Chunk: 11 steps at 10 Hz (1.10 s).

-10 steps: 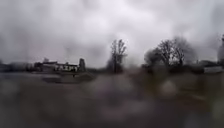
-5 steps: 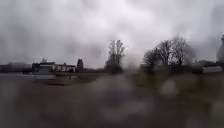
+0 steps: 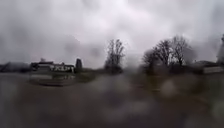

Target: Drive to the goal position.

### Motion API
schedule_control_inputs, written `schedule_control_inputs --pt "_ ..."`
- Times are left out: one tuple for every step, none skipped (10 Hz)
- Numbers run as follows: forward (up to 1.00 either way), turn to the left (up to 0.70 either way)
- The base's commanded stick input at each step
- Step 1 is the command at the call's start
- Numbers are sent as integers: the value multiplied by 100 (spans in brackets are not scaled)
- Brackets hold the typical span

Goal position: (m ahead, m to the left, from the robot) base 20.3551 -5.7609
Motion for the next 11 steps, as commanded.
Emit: schedule_control_inputs --pt "100 0" --pt "100 0" --pt "100 0" --pt "100 0" --pt "100 0" --pt "100 0" --pt "100 0" --pt "100 0" --pt "100 0" --pt "100 0" --pt "100 0"
